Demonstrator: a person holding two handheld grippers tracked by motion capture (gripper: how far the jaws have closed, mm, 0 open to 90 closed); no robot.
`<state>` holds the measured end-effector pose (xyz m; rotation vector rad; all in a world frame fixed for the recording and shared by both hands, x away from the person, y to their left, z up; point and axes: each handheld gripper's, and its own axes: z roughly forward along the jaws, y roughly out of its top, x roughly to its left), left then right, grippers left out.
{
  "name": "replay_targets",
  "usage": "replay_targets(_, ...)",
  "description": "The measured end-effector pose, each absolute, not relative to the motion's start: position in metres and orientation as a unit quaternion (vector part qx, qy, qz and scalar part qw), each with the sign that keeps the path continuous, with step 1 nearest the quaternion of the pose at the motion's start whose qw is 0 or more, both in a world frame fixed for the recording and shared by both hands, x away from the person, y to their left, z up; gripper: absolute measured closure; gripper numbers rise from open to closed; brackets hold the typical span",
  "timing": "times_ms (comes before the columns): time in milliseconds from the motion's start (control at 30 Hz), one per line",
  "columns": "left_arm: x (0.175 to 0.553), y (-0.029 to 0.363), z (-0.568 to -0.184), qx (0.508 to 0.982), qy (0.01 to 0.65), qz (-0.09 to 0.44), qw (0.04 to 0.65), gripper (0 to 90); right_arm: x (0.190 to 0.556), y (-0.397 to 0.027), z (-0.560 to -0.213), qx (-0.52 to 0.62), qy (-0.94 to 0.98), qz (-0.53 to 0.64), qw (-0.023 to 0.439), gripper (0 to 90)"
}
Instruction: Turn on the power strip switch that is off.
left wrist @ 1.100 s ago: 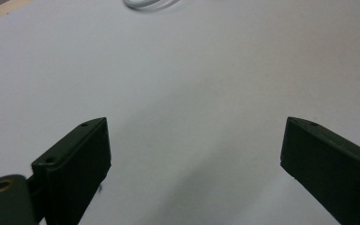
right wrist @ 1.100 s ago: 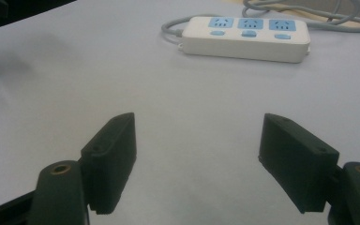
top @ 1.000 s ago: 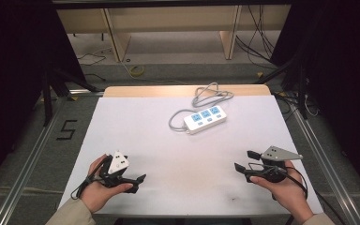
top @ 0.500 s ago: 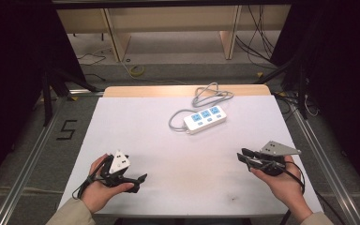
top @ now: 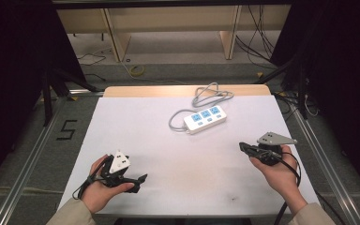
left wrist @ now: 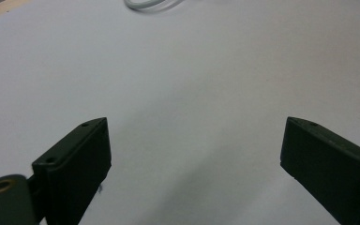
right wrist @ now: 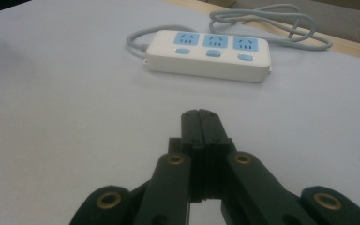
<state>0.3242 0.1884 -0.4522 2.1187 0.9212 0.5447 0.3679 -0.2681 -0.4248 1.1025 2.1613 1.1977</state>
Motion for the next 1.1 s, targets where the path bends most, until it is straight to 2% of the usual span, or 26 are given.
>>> replay_targets(200, 0.323, 0.188, -0.452, 0.828, 0.36, 0.212, 0.373, 9.1, 0.384, -0.258, -0.422, 0.396, 0.783, 0.427, 0.216, 90.0)
replay_targets(1100, 0.323, 0.189, -0.451, 0.826, 0.367, 0.209, 0.374, 9.9, 0.415, -0.23, -0.418, 0.392, 0.793, 0.412, 0.218, 90.0)
